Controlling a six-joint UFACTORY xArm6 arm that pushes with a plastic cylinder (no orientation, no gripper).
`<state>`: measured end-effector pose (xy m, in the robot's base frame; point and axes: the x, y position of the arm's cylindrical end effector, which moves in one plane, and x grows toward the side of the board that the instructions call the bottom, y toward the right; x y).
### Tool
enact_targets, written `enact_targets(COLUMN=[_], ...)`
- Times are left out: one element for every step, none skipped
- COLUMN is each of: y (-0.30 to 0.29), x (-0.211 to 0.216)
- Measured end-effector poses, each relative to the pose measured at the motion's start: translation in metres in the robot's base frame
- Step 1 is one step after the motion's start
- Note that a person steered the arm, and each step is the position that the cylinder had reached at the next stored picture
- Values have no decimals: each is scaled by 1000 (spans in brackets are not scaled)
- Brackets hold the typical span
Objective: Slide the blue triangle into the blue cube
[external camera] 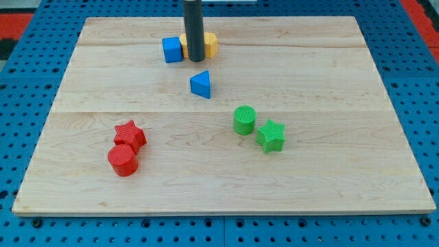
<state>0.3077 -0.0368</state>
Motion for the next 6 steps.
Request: enact_targets(y=[19, 64, 46, -13, -37, -42], x=[14, 52, 95, 75, 40, 31])
